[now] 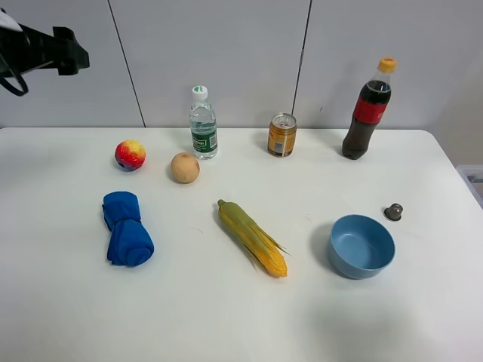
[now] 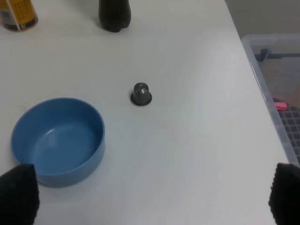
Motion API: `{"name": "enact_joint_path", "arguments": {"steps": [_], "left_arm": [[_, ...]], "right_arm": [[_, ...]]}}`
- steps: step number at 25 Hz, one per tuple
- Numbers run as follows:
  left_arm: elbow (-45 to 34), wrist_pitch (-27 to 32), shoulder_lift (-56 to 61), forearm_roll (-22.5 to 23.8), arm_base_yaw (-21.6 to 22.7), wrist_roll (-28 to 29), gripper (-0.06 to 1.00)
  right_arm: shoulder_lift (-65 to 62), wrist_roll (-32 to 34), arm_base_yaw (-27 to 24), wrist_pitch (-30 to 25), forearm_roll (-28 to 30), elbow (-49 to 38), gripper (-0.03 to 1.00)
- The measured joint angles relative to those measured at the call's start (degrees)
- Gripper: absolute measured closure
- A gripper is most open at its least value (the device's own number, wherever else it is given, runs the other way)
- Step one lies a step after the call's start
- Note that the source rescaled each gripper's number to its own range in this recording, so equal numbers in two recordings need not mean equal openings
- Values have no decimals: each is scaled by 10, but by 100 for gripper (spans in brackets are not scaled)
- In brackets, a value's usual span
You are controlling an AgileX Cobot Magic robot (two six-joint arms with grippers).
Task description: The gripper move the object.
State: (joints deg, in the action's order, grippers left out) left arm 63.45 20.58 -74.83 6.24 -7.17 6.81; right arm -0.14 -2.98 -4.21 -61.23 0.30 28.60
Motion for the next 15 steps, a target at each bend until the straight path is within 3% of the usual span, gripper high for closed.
{"name": "enact_joint_path", "arguments": {"steps": [8,11,15], "left_arm": [[0,319,138,-1,-3,-62,-5],[0,392,176,-1,-3,-79,-5],[0,428,223,37,-3,-88,-5]], "right_arm": [[0,0,0,0,0,0,-3],[0,0,0,0,0,0,-3],[0,0,0,0,0,0,-3]]}}
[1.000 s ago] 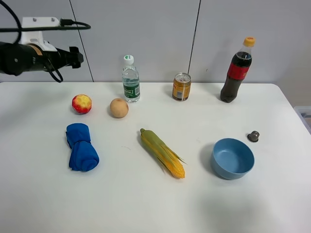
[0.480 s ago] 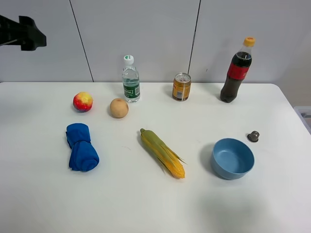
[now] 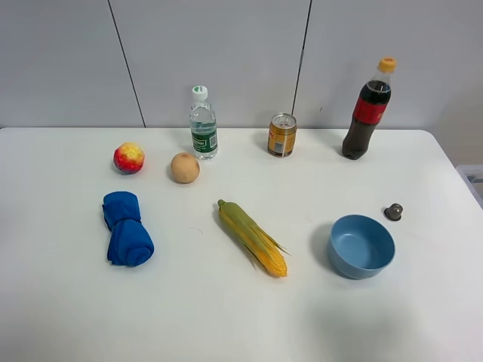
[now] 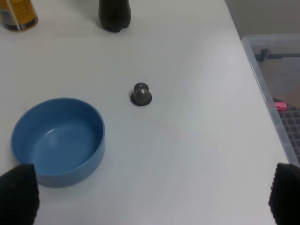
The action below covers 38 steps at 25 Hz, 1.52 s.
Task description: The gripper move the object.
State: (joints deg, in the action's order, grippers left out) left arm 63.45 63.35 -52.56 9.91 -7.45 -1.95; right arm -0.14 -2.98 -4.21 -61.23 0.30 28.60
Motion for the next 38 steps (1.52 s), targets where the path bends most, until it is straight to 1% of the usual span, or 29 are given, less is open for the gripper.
{"name": "enact_joint_path", "arguments": {"steps": [2,4,6,9,11,15,17,21,23,25,28,30,34,38], "left_arm": [[0,4,21,31,0,1,-5],[0,10,39,52,0,9,-5],[0,14,55,62,0,19,-5],[0,26,82,66,0,19,-5],[0,41,101,52,0,19,-5],[-12,54,154,-32,0,19,-5],[-35,54,186,-75,0,19,-5],[-95,36,258,-134,0,19,-5],[-129,26,296,-147,0,7,-5],[-158,21,327,-156,0,-20,-5],[-201,11,371,-157,0,-73,-5],[-229,-1,400,-158,0,-97,-5],[-275,-34,450,-167,0,-108,-5],[-319,-36,497,-169,0,-110,-5]], "right_arm": [[0,0,0,0,0,0,-3],[0,0,0,0,-3,0,-3],[0,0,0,0,0,0,-3],[0,0,0,0,0,0,-3],[0,0,0,0,0,0,-3],[0,0,0,0,0,0,-3],[0,0,0,0,0,0,-3],[0,0,0,0,0,0,-3],[0,0,0,0,0,0,-3],[0,0,0,0,-3,0,-3],[0,0,0,0,-3,0,-3],[0,0,0,0,0,0,-3],[0,0,0,0,0,0,-3],[0,0,0,0,0,0,-3]]}}
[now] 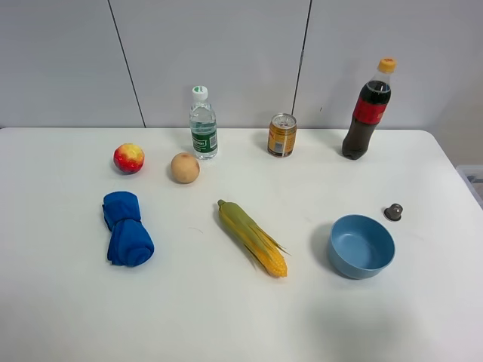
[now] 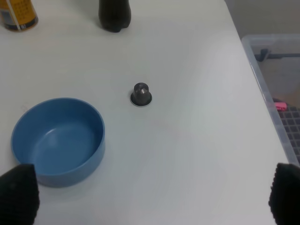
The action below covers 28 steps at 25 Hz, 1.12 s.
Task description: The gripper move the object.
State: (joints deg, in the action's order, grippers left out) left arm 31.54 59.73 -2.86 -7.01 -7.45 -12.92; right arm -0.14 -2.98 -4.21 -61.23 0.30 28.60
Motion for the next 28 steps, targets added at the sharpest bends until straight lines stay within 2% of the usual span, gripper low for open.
{"name": "enact_joint_path", "arguments": {"steps": [13,20,28], "left_arm": [[-21,7,32,-1,1,0,-5],[-21,7,32,-2,66,0,-5],[-21,7,32,-2,70,0,-5]], "right_arm": [[0,0,0,0,0,0,-3],[0,0,0,0,0,0,-3],[0,0,0,0,-3,0,-3]]}}
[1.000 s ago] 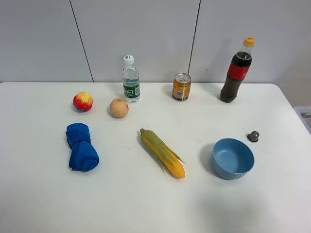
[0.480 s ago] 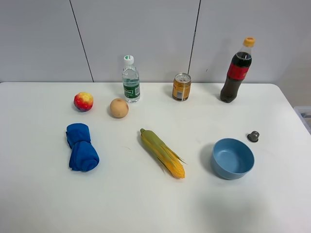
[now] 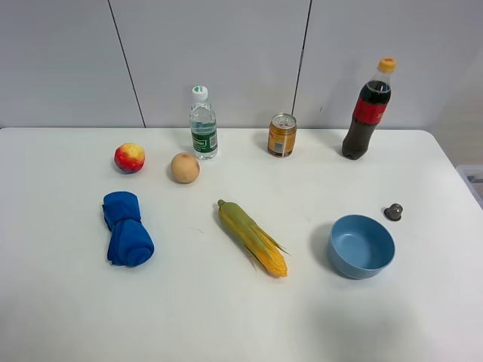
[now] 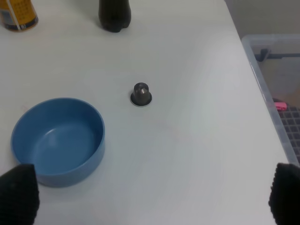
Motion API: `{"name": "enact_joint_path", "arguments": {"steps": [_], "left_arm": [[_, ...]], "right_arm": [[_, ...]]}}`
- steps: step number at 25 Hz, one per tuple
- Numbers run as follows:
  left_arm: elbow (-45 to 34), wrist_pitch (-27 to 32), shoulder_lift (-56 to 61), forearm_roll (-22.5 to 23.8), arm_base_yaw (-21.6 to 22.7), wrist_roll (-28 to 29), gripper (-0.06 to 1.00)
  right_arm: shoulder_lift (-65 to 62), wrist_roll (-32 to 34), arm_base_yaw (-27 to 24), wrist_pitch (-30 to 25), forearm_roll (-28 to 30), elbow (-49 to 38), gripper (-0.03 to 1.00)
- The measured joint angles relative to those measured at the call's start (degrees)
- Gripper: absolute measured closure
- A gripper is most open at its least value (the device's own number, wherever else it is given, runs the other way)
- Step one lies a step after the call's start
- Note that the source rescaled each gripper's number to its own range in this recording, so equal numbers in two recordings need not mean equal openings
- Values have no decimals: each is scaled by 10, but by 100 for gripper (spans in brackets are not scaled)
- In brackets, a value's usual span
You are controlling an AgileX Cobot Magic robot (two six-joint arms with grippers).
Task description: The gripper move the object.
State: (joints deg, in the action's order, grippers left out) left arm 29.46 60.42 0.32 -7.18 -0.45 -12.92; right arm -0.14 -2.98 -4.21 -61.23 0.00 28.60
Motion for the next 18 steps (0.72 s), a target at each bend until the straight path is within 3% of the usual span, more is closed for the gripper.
{"name": "enact_joint_path", "arguments": {"steps": [18], "left_arm": [[0,0,0,-5,0,2,-6]], "right_arm": [[0,0,0,0,3,0,-3]]}}
